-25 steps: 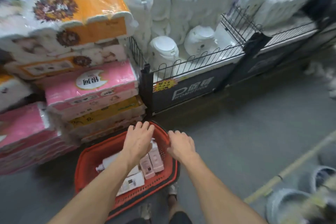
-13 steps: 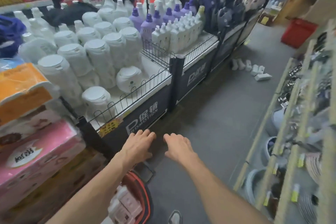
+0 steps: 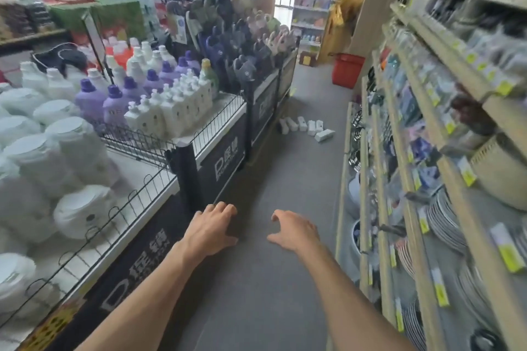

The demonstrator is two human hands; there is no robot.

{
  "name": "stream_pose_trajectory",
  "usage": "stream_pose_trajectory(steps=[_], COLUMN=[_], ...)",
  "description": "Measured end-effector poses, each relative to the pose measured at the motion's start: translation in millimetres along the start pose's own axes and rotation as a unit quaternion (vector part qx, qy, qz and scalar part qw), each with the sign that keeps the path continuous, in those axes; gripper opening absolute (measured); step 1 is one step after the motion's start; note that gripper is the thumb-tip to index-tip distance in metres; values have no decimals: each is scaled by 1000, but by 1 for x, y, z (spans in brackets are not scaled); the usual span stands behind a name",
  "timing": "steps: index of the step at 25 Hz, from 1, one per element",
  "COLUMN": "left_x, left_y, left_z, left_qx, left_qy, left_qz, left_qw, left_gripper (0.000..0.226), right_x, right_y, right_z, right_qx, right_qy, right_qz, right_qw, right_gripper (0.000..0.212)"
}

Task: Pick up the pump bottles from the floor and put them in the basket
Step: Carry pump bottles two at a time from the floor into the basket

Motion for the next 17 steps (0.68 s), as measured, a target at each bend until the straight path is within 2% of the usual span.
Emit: stream_pose_trajectory(steps=[9, 14, 17], left_x=[37, 25, -5], left_y=[11, 49, 71], left_z=[-135, -233, -291], left_qx=[-40, -46, -45], left_qy=[-58, -97, -100], left_qz=[41, 51, 78], left_qw=[997, 993, 991], left_gripper=[68, 67, 66], right_x=[82, 104, 139], right_y=[46, 90, 111], right_z=[-70, -133, -163], right_qx=[20, 33, 44], right_qy=[-101, -127, -158], right_qz=[-161, -162, -219], right_qw=[982, 978, 962], right_gripper=[46, 44, 42])
Point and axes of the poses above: each hand's wrist, its own z-axis away from the middle knuckle, its own y-axis out of the back of the hand, x = y × z, the point moved 2 cm from there along -z, towards the middle knuckle, and after that the axes turned 13 degrees about -x, right-handed, at the moved point
